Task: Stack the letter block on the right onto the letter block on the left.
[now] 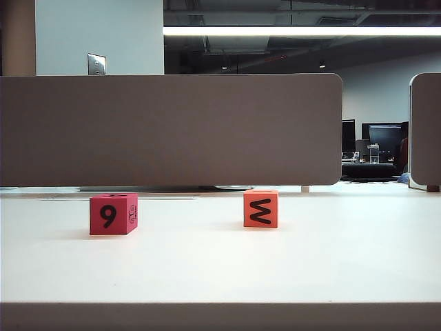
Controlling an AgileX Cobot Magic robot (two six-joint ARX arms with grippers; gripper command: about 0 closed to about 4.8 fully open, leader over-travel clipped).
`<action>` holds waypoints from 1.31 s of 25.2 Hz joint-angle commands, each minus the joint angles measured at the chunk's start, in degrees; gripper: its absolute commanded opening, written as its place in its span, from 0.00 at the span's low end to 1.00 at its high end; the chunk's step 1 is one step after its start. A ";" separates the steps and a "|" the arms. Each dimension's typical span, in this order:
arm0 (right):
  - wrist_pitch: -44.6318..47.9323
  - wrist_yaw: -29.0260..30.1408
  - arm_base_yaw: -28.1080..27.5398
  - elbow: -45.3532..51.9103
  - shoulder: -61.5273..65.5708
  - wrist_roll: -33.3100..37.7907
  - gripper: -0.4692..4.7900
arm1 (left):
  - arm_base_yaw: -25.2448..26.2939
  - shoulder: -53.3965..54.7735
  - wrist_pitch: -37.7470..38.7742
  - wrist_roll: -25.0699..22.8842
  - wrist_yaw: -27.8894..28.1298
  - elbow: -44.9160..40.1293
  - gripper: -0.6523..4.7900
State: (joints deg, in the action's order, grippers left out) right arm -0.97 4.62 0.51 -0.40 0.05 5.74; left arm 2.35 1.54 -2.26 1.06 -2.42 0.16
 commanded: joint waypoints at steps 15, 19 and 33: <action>-1.49 -3.54 -0.02 -16.09 5.35 0.42 0.08 | 0.09 4.22 14.45 7.54 -3.87 13.66 0.11; -3.80 -3.43 0.00 -28.74 18.73 -4.74 0.08 | -0.02 14.03 14.71 7.72 -9.20 20.76 0.11; -17.25 7.32 5.42 -58.75 57.13 -4.63 0.09 | -1.55 38.12 21.90 3.93 -15.65 41.64 0.11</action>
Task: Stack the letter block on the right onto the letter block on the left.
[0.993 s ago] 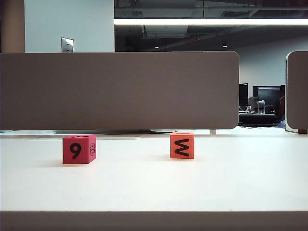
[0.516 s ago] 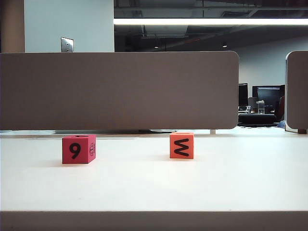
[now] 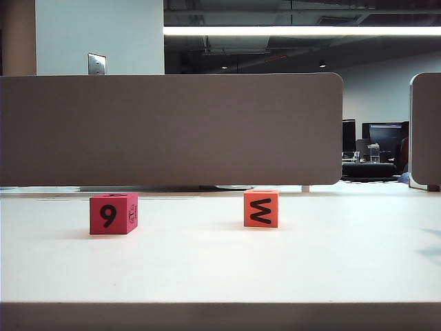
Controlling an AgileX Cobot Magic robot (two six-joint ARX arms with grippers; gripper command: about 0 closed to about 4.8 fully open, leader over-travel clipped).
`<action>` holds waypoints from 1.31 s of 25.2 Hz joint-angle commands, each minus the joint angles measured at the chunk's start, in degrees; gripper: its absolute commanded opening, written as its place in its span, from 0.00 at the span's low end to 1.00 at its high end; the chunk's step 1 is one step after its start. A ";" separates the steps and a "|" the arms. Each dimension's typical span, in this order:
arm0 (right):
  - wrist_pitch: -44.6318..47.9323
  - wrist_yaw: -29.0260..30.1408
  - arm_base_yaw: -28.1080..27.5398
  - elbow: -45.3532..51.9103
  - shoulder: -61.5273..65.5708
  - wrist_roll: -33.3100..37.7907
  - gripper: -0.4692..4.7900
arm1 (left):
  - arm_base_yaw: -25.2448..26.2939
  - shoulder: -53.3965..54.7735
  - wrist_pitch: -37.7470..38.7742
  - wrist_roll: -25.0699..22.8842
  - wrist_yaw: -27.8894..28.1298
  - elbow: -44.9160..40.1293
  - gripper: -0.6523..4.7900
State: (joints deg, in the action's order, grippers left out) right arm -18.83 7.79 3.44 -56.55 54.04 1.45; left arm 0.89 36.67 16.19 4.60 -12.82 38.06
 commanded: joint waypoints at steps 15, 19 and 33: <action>-3.91 -6.78 20.06 -15.19 26.95 -1.70 1.00 | -0.98 7.67 8.57 -0.07 -7.91 12.85 0.11; 1.68 -5.73 21.51 -15.21 30.73 6.56 1.00 | -0.98 7.80 8.61 -0.02 -8.76 12.85 0.11; -20.46 -11.74 22.16 -38.36 53.64 23.76 1.00 | -3.10 7.82 9.94 0.33 -12.94 12.85 0.11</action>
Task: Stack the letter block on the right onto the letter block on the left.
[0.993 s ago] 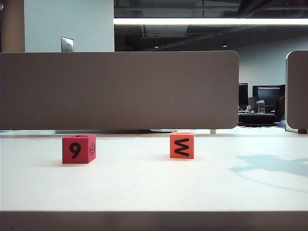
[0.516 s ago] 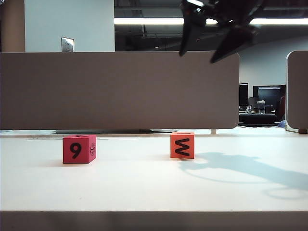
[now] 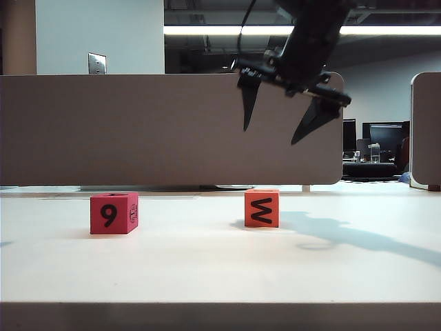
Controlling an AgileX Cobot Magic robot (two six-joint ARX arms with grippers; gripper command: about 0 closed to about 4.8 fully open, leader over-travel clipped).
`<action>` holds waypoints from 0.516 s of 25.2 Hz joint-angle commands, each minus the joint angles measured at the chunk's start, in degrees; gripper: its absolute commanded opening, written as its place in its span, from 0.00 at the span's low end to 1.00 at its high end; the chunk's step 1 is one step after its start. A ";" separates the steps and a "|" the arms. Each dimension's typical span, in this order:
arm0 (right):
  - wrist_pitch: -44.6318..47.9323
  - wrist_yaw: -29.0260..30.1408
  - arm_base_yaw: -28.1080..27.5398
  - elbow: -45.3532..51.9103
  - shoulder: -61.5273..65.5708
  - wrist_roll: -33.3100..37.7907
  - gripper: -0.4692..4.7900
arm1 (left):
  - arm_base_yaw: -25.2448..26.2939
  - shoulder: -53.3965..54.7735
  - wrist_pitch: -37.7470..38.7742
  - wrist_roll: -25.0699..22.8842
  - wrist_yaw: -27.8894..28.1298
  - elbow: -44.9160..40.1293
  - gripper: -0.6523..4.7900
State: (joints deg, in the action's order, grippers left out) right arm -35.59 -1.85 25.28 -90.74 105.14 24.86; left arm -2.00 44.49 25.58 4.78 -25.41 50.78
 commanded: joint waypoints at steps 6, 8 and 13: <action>-7.45 -3.43 0.79 -8.81 7.65 0.28 1.00 | -0.24 -0.20 3.39 0.15 -0.37 0.11 0.11; -7.58 -3.39 1.07 -8.81 8.85 0.39 1.00 | -0.24 -0.42 3.85 0.15 -0.37 0.11 0.11; -8.96 -3.23 1.77 -8.81 12.07 0.48 1.00 | -1.03 -0.46 3.93 -0.15 -0.33 0.11 0.11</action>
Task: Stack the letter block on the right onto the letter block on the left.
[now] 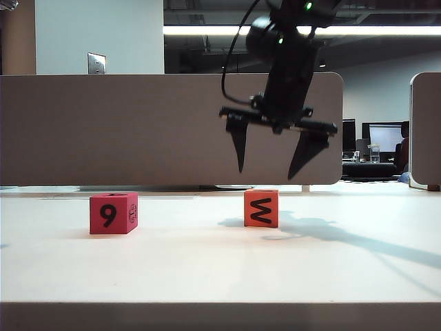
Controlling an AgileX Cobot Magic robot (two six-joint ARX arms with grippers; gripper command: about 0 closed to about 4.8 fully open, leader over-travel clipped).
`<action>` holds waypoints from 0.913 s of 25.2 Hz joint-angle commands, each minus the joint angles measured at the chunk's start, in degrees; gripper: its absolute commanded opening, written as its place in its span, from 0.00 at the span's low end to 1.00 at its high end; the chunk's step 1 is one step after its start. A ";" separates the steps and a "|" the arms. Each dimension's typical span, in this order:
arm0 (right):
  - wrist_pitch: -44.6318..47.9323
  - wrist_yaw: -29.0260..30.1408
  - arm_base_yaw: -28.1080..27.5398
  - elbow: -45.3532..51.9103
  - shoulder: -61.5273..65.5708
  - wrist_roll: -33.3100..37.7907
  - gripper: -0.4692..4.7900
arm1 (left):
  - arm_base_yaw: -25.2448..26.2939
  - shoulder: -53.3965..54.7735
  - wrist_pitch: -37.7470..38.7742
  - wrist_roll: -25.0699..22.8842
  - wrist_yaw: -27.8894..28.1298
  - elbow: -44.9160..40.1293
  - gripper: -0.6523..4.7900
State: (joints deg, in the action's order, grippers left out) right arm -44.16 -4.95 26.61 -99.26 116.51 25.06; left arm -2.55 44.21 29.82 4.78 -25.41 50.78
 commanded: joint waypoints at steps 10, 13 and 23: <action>-0.52 -3.19 1.11 -0.28 4.48 1.77 1.00 | -1.66 -0.17 -0.28 -0.26 -0.35 0.11 0.11; -0.66 -3.69 1.11 -0.28 4.52 1.97 0.94 | -1.73 -0.22 -0.31 -0.26 -0.31 0.13 0.11; -0.26 -2.86 1.11 -0.28 4.59 1.70 0.61 | -1.75 -1.42 -0.31 -4.85 6.23 0.13 0.11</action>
State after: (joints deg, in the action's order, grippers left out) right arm -44.91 -7.75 27.64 -99.31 121.49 26.76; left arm -4.25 43.24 29.82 0.82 -20.99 50.78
